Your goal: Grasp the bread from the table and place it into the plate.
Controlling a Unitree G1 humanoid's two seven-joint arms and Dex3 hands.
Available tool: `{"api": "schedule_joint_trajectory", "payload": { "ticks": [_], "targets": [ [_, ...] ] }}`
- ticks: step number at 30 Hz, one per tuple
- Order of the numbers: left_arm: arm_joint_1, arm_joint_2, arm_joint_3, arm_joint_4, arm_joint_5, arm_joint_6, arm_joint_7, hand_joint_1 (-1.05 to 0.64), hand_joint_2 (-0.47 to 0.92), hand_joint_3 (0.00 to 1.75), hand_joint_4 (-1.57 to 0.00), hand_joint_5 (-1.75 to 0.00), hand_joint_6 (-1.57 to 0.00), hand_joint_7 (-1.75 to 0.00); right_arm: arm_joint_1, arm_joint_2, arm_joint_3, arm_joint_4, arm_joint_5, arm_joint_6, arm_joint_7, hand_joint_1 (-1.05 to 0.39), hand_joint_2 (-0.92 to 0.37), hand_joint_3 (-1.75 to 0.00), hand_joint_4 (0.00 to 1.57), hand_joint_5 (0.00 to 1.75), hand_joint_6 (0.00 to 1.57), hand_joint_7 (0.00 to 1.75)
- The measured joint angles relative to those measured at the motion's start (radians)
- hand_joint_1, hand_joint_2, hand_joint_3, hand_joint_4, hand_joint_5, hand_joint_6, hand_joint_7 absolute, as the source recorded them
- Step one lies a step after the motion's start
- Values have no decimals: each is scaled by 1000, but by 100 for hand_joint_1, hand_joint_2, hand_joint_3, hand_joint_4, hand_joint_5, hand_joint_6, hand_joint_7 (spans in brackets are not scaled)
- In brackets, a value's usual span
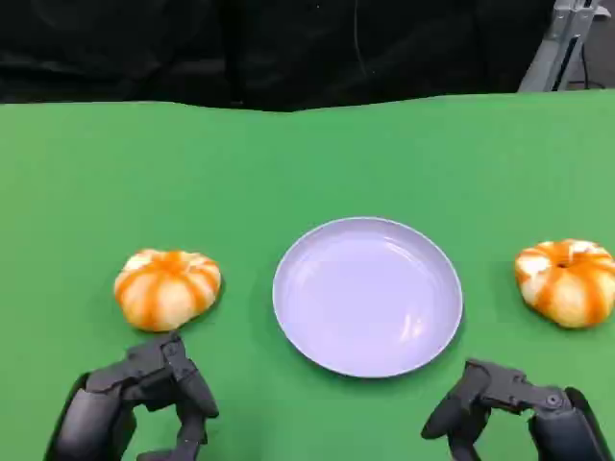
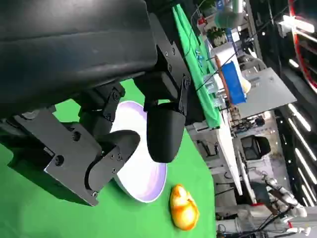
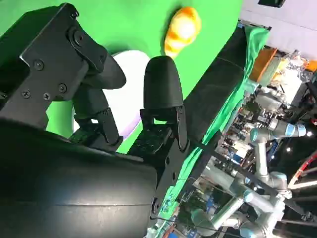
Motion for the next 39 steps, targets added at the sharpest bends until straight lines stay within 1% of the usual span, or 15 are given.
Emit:
{"api": "schedule_joint_trajectory", "payload": {
  "ticks": [16,18,19,21,22,23,26,27,28,29,31,33,36,39],
  "targets": [
    [-4,0,0,14,1,-3,0,4,41,134,-79,-175,-77,-158,-2,0,0,1,0,0,0,8,-22,-144,85,153,88,127],
    [-4,0,0,14,1,-3,0,4,42,133,-77,-173,-75,-155,-3,0,0,1,0,0,0,8,-22,-144,85,153,87,127],
    [-4,0,0,14,3,-3,0,4,45,130,-76,-170,-74,-151,-3,0,0,1,0,0,0,8,-22,-144,85,153,87,127],
    [-4,0,1,11,5,2,1,4,55,113,-74,-156,-72,-133,-3,0,0,1,-2,0,-1,7,-23,-143,85,153,87,127],
    [-4,-1,1,6,9,11,2,4,58,108,-73,-152,-72,-127,-3,0,0,1,-2,0,-1,7,-23,-143,85,153,87,127],
    [-4,-1,2,1,15,19,2,4,60,104,-73,-149,-72,-123,-3,0,0,1,-2,-1,-1,7,-23,-143,85,153,87,127],
    [-5,-1,9,-12,31,30,4,4,62,102,-73,-148,-73,-120,-2,0,0,1,-2,-1,-3,7,-23,-143,85,153,87,127],
    [-6,-1,10,-14,33,33,4,-2,68,80,-67,-125,-68,-89,-2,0,0,1,-2,-1,-3,6,-23,-143,84,153,87,127],
    [-7,0,12,-21,41,50,5,-4,73,66,-65,-116,-72,-70,-2,0,0,1,-2,-1,-3,5,-24,-142,84,153,87,127],
    [-14,5,16,-32,55,85,5,-9,78,50,-65,-102,-73,-51,-3,0,1,1,-2,-1,-3,5,-24,-142,84,154,87,127],
    [-30,30,28,-63,115,154,17,-18,89,22,-64,-73,-73,-19,-5,1,3,1,-2,-1,-3,5,-23,-143,84,153,87,127],
    [-58,71,40,-98,182,221,20,-23,91,12,-62,-57,-69,-7,-6,2,5,1,-2,0,-3,5,-23,-143,84,153,87,127],
    [-97,113,52,-140,251,301,21,-29,92,4,-59,-42,-62,-1,-11,5,7,2,-2,0,-4,6,-23,-143,84,153,87,127],
    [-150,146,51,-157,333,382,21,-40,92,4,-53,-35,-51,0,-16,7,8,3,-4,0,-4,7,-22,-144,85,153,87,127]
  ]
}}
